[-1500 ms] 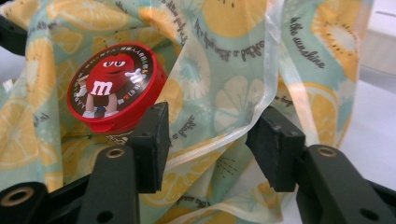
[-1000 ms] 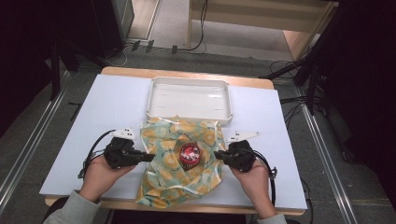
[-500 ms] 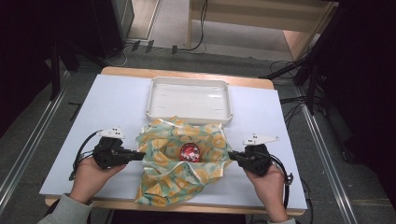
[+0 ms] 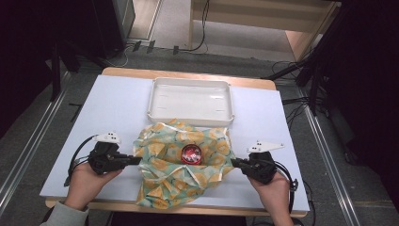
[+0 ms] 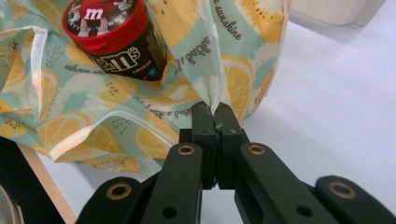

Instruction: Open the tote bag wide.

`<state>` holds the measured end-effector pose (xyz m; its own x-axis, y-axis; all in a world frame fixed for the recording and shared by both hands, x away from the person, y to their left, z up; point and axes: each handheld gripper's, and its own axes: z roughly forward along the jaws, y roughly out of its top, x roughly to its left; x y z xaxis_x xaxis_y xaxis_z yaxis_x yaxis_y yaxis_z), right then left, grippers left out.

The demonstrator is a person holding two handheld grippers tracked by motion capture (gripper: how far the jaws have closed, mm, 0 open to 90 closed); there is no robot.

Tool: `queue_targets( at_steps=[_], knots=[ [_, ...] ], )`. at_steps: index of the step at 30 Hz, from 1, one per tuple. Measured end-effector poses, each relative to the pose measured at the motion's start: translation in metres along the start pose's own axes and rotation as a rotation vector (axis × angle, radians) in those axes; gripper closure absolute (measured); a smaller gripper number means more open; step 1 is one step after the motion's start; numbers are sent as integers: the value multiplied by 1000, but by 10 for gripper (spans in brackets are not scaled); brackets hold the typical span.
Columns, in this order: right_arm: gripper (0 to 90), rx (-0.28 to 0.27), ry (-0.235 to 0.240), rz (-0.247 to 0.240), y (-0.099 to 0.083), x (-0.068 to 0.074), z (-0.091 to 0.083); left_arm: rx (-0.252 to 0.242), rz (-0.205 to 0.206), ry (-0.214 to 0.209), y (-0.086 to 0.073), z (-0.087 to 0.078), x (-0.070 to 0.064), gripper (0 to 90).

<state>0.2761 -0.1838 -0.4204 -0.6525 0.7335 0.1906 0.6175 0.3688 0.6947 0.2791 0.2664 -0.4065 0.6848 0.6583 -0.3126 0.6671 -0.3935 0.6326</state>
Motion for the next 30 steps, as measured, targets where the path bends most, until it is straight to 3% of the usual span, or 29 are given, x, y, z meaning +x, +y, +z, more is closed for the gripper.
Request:
queue_targets(
  at_steps=[5, 10, 13, 15, 16, 18, 19, 23, 24, 26, 30],
  knots=[
    [900, 20, 3, -7, -3, 1, 4, 28, -41, -5, -8, 7, 9, 894],
    [869, 7, 5, -25, -3, 3, 5, -1, -41, -31, -8, 5, 11, 865],
    [766, -12, 25, -42, -2, 3, 4, -9, -32, -40, -7, 4, 10, 799],
    [751, -19, 27, -41, -2, 4, 4, -26, -33, -49, -7, 1, 10, 782],
    [692, -35, 19, -59, -2, 4, 1, -32, -29, -42, -6, 0, 9, 746],
    [656, -43, 21, -51, -2, 4, -1, -42, -23, -38, -4, -3, 8, 727],
    [608, -70, 29, -51, -2, 2, -5, -55, -18, -40, -2, -6, 7, 696],
    [579, -114, 38, -40, -1, 1, -14, -82, -25, -60, 2, -9, 6, 687],
    [579, -127, 42, -31, 0, 1, -17, -80, -19, -54, 4, -9, 5, 687],
    [604, -150, 43, -38, 5, 1, -23, -85, 29, -39, 16, -13, -3, 730],
    [661, -153, 39, -50, 13, 6, -25, -93, 55, -41, 28, -15, -10, 784]
  ],
)
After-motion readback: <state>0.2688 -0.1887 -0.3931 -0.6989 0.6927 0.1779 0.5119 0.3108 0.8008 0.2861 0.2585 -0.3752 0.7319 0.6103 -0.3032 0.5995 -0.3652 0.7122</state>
